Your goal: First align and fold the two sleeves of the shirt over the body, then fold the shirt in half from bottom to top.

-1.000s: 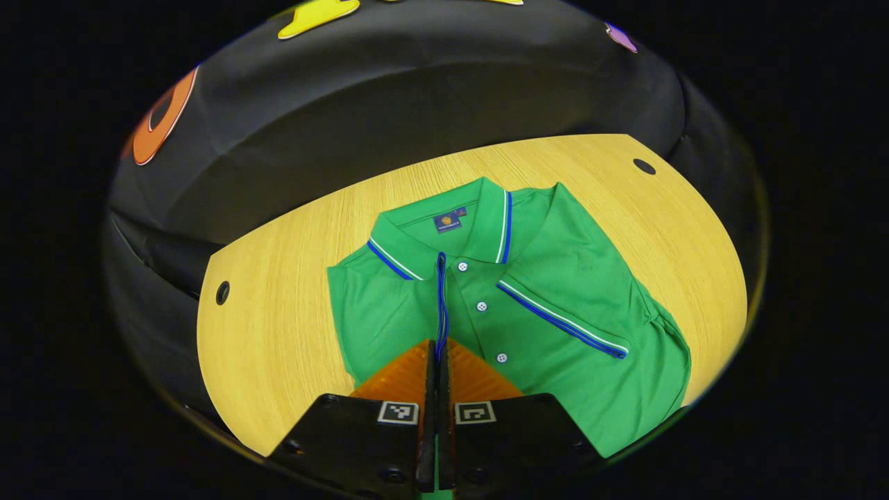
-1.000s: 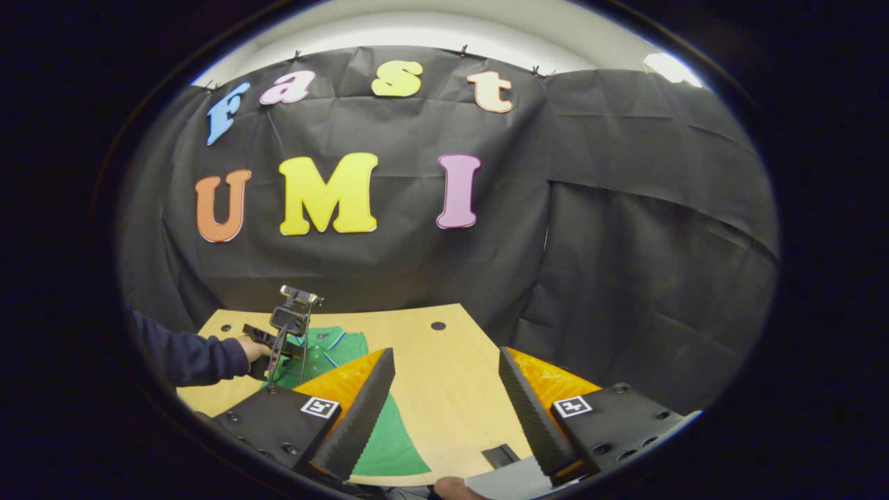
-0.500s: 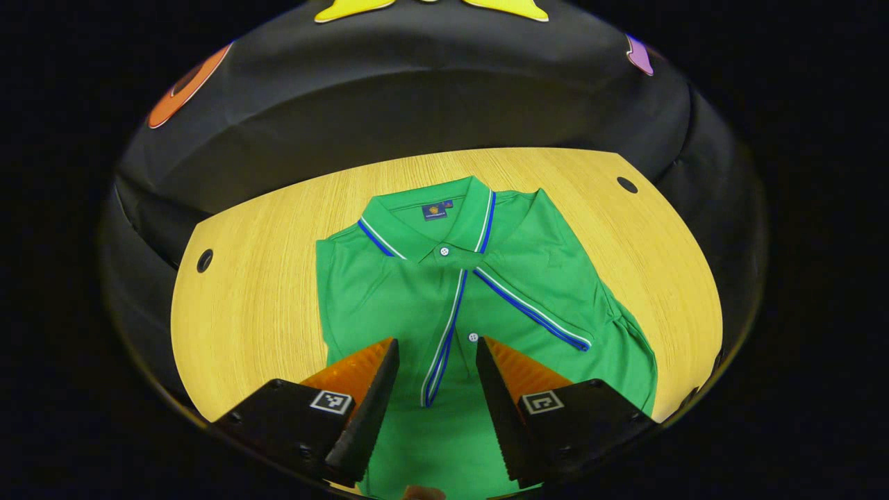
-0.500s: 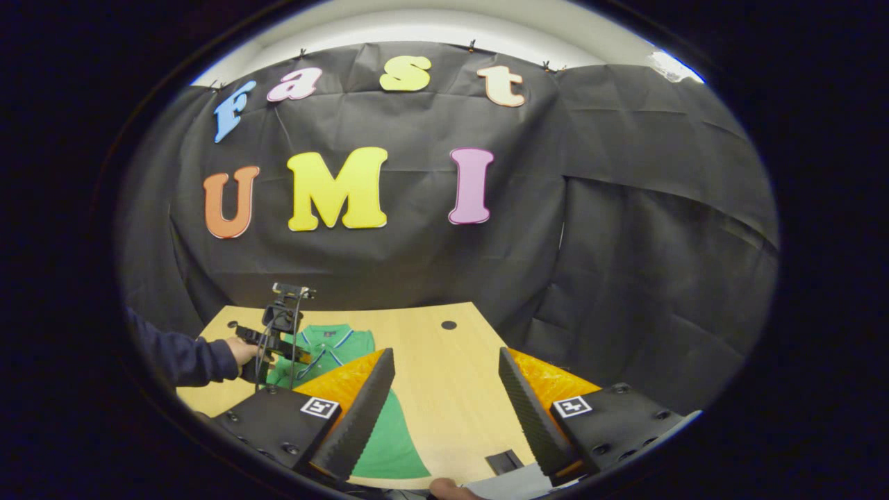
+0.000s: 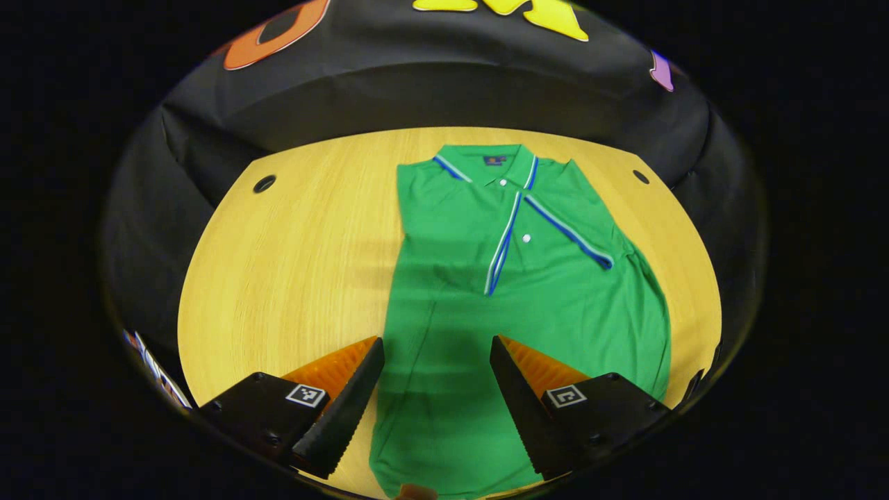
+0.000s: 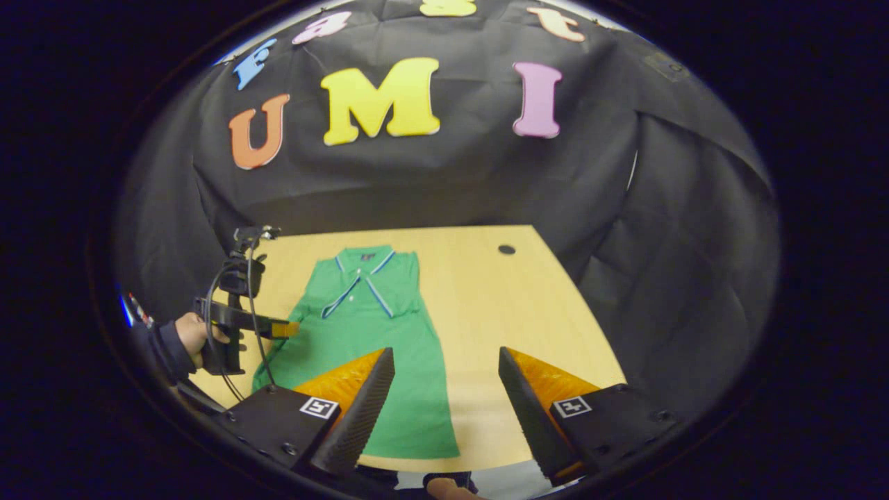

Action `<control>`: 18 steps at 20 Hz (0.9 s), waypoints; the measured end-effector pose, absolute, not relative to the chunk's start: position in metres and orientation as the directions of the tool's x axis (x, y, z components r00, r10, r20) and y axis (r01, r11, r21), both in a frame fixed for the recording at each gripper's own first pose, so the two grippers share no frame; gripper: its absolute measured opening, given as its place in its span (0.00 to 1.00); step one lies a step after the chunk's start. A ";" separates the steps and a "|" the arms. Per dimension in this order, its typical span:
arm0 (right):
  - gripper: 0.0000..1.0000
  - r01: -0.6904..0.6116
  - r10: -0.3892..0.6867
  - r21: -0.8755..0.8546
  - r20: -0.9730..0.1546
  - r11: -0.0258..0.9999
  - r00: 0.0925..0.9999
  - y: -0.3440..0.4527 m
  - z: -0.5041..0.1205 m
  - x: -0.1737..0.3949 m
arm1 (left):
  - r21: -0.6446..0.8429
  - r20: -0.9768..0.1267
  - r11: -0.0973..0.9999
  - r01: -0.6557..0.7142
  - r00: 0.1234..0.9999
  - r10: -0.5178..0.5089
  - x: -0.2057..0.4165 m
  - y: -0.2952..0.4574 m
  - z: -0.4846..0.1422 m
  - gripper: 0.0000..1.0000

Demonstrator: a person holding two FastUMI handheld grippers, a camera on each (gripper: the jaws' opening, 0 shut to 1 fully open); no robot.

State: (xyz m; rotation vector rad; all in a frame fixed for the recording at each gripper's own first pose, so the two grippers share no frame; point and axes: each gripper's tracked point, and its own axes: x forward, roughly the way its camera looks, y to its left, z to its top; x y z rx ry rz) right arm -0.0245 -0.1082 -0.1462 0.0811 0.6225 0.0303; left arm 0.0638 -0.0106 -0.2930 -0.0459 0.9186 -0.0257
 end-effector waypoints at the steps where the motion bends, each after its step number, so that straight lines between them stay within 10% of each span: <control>1: 0.96 -0.019 0.085 0.112 -0.626 0.994 0.775 -0.100 -0.163 -0.026 | -0.055 -0.805 0.998 -0.012 0.593 -0.038 0.050 -0.004 -0.300 0.99; 18: 0.95 0.032 -0.016 -0.007 -0.955 0.999 0.297 -0.095 -0.354 -0.065 | -0.090 -0.968 0.990 -0.112 0.243 -0.060 -0.114 -0.003 -0.335 0.99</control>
